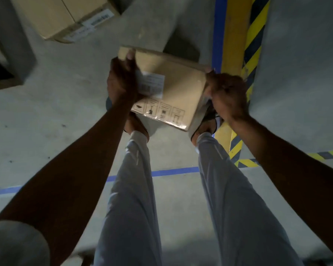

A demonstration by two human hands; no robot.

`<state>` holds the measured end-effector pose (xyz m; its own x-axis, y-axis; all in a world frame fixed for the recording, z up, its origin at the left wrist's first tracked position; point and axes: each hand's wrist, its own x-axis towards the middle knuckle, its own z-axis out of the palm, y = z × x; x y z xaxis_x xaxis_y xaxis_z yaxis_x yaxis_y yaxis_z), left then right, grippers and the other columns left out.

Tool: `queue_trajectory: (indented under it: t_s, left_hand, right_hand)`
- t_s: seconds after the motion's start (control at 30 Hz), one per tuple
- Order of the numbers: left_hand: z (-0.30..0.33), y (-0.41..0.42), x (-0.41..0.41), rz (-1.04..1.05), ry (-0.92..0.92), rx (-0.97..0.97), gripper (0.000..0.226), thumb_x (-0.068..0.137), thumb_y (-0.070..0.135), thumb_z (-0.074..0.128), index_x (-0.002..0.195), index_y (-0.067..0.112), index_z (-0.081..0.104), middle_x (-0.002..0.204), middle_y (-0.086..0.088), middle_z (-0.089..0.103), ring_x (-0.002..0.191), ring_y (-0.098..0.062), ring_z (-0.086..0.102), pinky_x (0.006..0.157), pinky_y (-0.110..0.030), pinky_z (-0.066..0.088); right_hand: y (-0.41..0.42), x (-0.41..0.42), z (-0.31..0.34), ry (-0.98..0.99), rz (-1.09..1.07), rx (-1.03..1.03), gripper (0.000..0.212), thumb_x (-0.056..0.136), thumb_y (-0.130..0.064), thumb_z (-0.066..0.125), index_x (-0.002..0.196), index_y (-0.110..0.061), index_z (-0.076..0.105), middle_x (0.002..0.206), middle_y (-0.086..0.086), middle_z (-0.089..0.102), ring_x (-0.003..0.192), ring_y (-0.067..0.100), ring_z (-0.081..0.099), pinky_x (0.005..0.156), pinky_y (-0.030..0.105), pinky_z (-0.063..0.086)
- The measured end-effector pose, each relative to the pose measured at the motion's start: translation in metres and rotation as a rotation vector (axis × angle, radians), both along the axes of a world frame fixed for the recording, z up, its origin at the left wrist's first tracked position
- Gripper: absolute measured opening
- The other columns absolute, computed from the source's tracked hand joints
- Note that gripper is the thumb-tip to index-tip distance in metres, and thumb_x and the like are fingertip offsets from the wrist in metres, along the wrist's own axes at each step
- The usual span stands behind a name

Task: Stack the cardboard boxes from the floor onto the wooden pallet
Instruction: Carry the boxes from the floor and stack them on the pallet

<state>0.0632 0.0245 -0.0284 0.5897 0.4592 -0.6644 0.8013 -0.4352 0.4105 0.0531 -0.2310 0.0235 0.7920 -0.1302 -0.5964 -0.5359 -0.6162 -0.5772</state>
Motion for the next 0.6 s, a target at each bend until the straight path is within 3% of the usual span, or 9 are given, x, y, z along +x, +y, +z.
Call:
queue_trajectory:
  t_s: [0.07, 0.17, 0.23, 0.3, 0.37, 0.43, 0.5, 0.6]
  left_hand:
    - [-0.006, 0.019, 0.009, 0.053, 0.001, 0.013, 0.058, 0.108, 0.061, 0.034, 0.131, 0.013, 0.058, 0.128, -0.014, 0.069, 0.118, -0.037, 0.065, 0.093, -0.041, 0.050]
    - [-0.009, 0.040, 0.014, 0.033, 0.043, 0.009, 0.058, 0.106, 0.062, 0.034, 0.134, 0.015, 0.050, 0.134, -0.019, 0.064, 0.121, -0.036, 0.063, 0.088, -0.040, 0.047]
    - [-0.011, 0.045, 0.005, -0.115, 0.047, -0.006, 0.071, 0.098, 0.071, 0.035, 0.147, 0.020, 0.032, 0.152, -0.020, 0.051, 0.132, -0.038, 0.056, 0.099, -0.046, 0.047]
    - [-0.015, 0.046, -0.004, -0.136, 0.014, 0.002, 0.099, 0.086, 0.089, 0.010, 0.156, 0.023, 0.030, 0.155, -0.019, 0.050, 0.131, -0.040, 0.056, 0.103, -0.052, 0.049]
    - [-0.021, 0.042, -0.009, 0.037, -0.034, 0.000, 0.077, 0.098, 0.077, 0.009, 0.154, 0.031, 0.036, 0.143, -0.018, 0.061, 0.122, -0.044, 0.063, 0.092, -0.049, 0.051]
    - [-0.026, 0.040, -0.014, 0.111, -0.053, -0.019, 0.058, 0.108, 0.064, 0.017, 0.151, 0.033, 0.041, 0.141, -0.012, 0.064, 0.123, -0.042, 0.063, 0.093, -0.047, 0.049]
    - [-0.028, 0.042, -0.021, 0.148, -0.050, -0.016, 0.055, 0.109, 0.062, 0.020, 0.149, 0.033, 0.045, 0.143, -0.009, 0.063, 0.127, -0.039, 0.060, 0.102, -0.050, 0.049]
    - [-0.032, 0.049, -0.022, 0.202, -0.013, -0.038, 0.057, 0.108, 0.065, 0.021, 0.158, 0.040, 0.035, 0.154, -0.009, 0.055, 0.137, -0.039, 0.055, 0.109, -0.053, 0.047]
  right_hand:
    - [0.021, 0.008, 0.005, 0.232, -0.191, 0.259, 0.064, 0.102, -0.064, 0.045, 0.071, -0.013, 0.072, 0.068, 0.007, 0.074, 0.072, 0.027, 0.075, 0.074, 0.041, 0.063]
    - [0.027, 0.024, -0.019, 0.270, -0.306, 0.284, 0.072, 0.101, -0.061, 0.051, 0.093, 0.007, 0.071, 0.083, 0.018, 0.076, 0.074, 0.030, 0.075, 0.074, 0.042, 0.062]
    - [0.018, 0.032, -0.048, 0.271, -0.339, 0.207, 0.058, 0.096, -0.060, 0.060, 0.092, -0.004, 0.073, 0.085, 0.019, 0.076, 0.076, 0.031, 0.073, 0.078, 0.053, 0.063]
    - [0.005, 0.036, -0.074, 0.353, -0.308, 0.074, 0.041, 0.097, -0.060, 0.059, 0.094, -0.020, 0.068, 0.083, 0.007, 0.072, 0.078, 0.025, 0.071, 0.078, 0.048, 0.064]
    - [-0.006, 0.036, -0.092, 0.436, -0.257, 0.007, 0.048, 0.100, -0.064, 0.052, 0.109, -0.018, 0.062, 0.082, -0.002, 0.062, 0.071, 0.016, 0.060, 0.065, 0.034, 0.053]
    - [-0.010, 0.033, -0.099, 0.543, -0.268, 0.027, 0.053, 0.100, -0.069, 0.045, 0.118, -0.020, 0.054, 0.087, 0.000, 0.057, 0.071, 0.014, 0.052, 0.064, 0.032, 0.042]
    - [-0.014, 0.026, -0.103, 0.665, -0.386, 0.159, 0.052, 0.101, -0.068, 0.041, 0.128, -0.025, 0.050, 0.100, 0.001, 0.061, 0.082, 0.016, 0.056, 0.066, 0.035, 0.043]
    - [-0.025, 0.022, -0.104, 0.615, -0.553, 0.265, 0.051, 0.101, -0.059, 0.049, 0.138, -0.025, 0.054, 0.108, 0.001, 0.065, 0.092, 0.023, 0.060, 0.068, 0.036, 0.045]
